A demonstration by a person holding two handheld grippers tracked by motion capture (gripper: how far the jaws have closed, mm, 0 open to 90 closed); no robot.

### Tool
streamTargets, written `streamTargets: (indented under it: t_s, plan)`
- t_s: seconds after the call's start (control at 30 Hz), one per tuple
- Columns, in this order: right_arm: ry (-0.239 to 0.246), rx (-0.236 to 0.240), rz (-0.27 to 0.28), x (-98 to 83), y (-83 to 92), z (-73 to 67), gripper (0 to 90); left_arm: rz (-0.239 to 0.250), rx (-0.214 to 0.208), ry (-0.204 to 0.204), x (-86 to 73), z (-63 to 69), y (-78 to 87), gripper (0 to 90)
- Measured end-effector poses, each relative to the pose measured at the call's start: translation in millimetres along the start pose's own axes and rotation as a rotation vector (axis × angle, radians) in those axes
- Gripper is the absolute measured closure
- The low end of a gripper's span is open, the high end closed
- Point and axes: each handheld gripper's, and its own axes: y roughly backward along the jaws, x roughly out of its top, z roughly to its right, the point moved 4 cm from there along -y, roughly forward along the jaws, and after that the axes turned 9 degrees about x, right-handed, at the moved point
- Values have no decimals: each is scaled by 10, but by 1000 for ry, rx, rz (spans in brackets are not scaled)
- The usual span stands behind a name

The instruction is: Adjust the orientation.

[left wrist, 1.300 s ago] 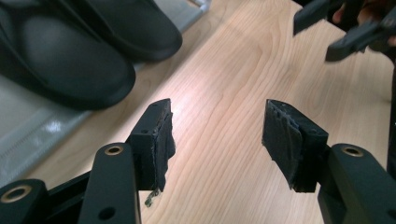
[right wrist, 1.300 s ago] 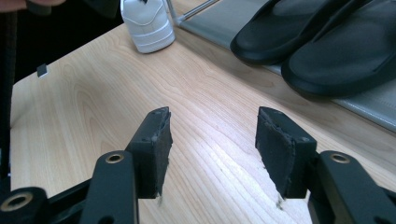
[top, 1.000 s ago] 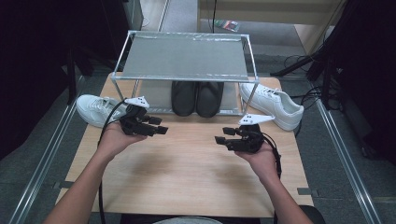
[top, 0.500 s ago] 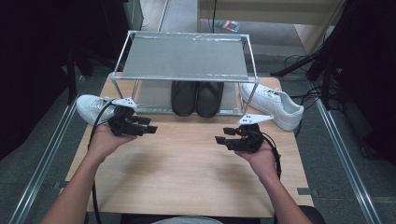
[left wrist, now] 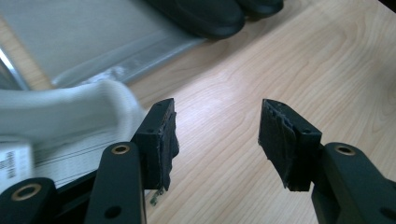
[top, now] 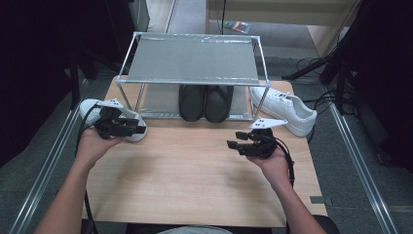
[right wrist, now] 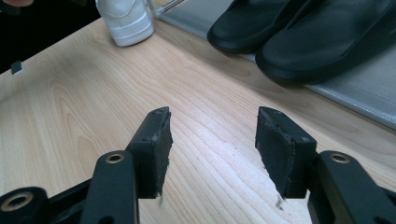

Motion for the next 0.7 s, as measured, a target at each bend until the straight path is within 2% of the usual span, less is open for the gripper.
streamTargets:
  t_s: [0.13,0.2,0.27,0.37,0.4,0.63,0.7]
  plan:
    - [0,-4,-3,-11,8,-7,470,12,25,15,12,-109,82,478]
    - [2,-8,-10,-24,12,-13,469,-6,51,22,8,-178,77,480]
    - [4,-11,-15,-42,14,-16,468,-14,54,31,0,-222,31,479]
    - [-3,-16,-22,-64,25,-21,465,-50,49,48,-27,-264,-90,480]
    - [-8,-15,-23,-78,30,-19,461,-86,59,41,-51,-278,-187,484]
    - [-26,-32,-30,-132,72,10,458,-151,69,40,-87,-335,-390,534]
    - [-32,-37,-30,-150,91,12,457,-173,73,23,-88,-336,-432,566]
